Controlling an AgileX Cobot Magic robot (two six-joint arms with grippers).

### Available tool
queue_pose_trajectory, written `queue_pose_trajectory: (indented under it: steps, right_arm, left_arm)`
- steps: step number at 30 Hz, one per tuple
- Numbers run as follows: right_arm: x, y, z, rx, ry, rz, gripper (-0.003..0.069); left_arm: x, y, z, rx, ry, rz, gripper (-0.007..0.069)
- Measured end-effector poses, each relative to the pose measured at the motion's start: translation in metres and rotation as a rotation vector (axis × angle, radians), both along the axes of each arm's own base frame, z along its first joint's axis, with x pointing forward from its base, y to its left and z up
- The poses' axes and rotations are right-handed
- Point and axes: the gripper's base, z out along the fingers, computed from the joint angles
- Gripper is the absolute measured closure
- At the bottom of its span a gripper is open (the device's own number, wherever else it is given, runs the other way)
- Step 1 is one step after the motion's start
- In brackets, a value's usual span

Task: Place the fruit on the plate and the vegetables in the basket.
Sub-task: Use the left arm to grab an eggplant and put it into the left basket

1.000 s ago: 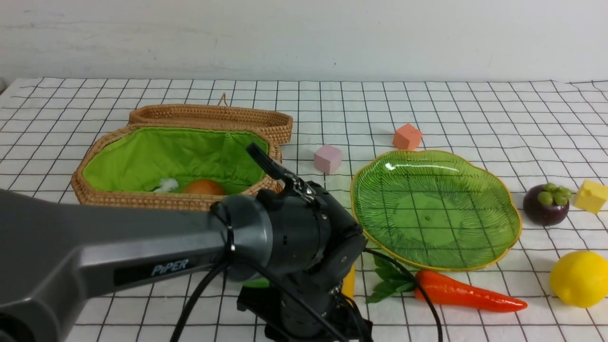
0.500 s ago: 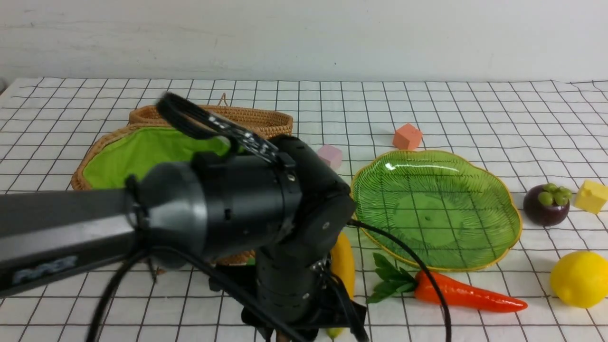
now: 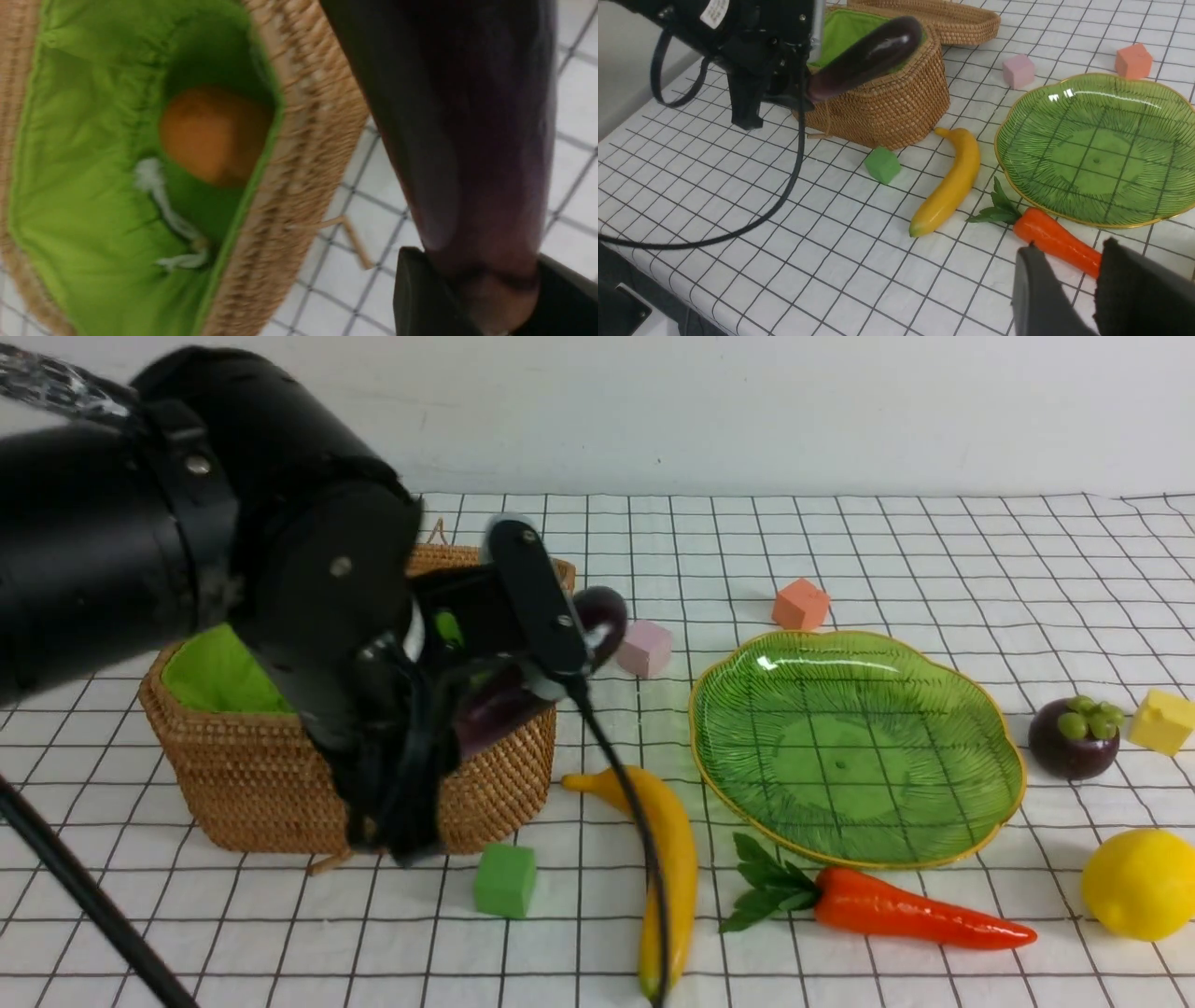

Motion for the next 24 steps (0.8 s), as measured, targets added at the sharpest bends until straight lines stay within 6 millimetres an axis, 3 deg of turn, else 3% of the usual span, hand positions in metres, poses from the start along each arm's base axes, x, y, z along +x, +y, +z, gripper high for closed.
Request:
queue_pose_trajectory:
  steps: [5,8,15,19,24]
  right_arm:
    - [0.000,0.000,0.000,-0.009,-0.008,0.005,0.0435]
    - [0.000,0.000,0.001,-0.021,-0.027,0.015,0.0433]
    - [0.001,0.001,0.003,-0.009,-0.057,0.021,0.0431]
    - [0.001,0.001,0.003,-0.009,-0.058,0.022,0.0428]
    - [0.001,0.001,0.003,-0.007,-0.060,0.022,0.0424]
  left_arm:
    - [0.041,0.056,0.004,0.075,-0.126,-0.036,0.0403]
    - [0.057,0.071,0.002,0.100,-0.191,-0.066,0.0403]
    - [0.071,0.074,-0.004,0.101,-0.238,-0.092,0.0358]
    - [0.071,0.074,-0.005,0.106,-0.233,-0.094,0.0168]
    - [0.068,0.076,-0.007,0.122,-0.193,-0.084,0.0057]
